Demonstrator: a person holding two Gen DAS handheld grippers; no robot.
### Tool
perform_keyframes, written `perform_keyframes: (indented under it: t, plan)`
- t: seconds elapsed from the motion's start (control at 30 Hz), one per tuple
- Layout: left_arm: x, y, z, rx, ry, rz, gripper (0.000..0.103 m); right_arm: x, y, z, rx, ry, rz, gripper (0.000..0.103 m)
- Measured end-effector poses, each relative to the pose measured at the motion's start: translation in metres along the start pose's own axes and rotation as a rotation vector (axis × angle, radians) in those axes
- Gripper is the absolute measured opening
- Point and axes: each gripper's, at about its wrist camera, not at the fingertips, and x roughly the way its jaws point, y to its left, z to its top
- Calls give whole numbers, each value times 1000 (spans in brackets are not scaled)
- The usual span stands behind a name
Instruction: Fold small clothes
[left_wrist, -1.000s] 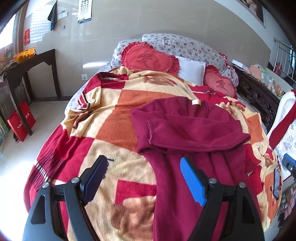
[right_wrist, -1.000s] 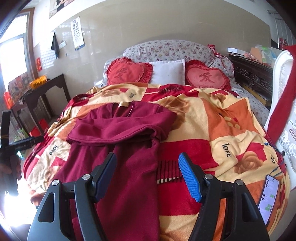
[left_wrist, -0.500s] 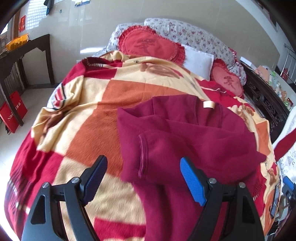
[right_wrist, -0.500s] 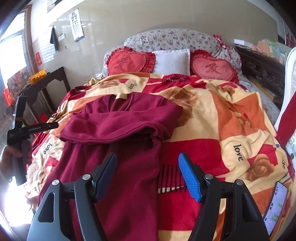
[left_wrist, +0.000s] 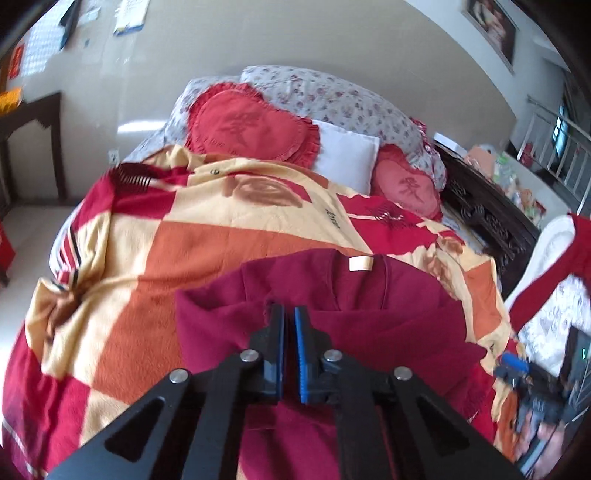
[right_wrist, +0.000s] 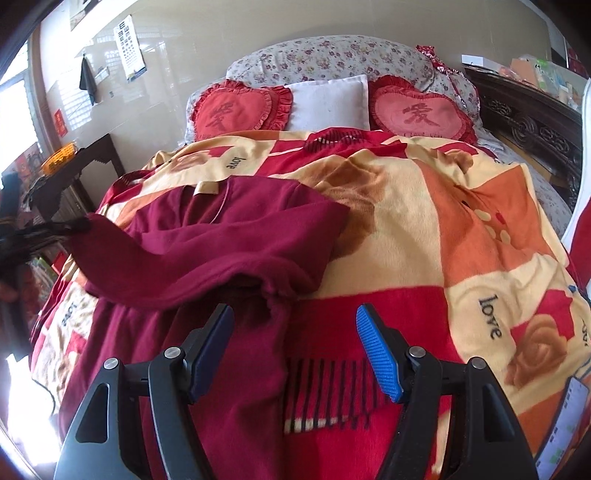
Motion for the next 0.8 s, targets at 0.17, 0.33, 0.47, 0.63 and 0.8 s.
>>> perform_keyframes:
  t: [0.17,0.33,0.47,0.63,0.8]
  plan:
    - [24,23,-18,-18,79,94,1,33,-13,30,79,4,20,51]
    - [23,36,-25,-58,98,101,17,80,-36,59,231,69,86,51]
    - [18,35,-24,-59,72,101,64,114,-32,70,180,144,91,43]
    - [15,25,-23,-27,54,100,64,97,-30,82,103,22,70,0]
    - [37,6,-35,37,112,127,64,116,-49,74,97,70,-46,0]
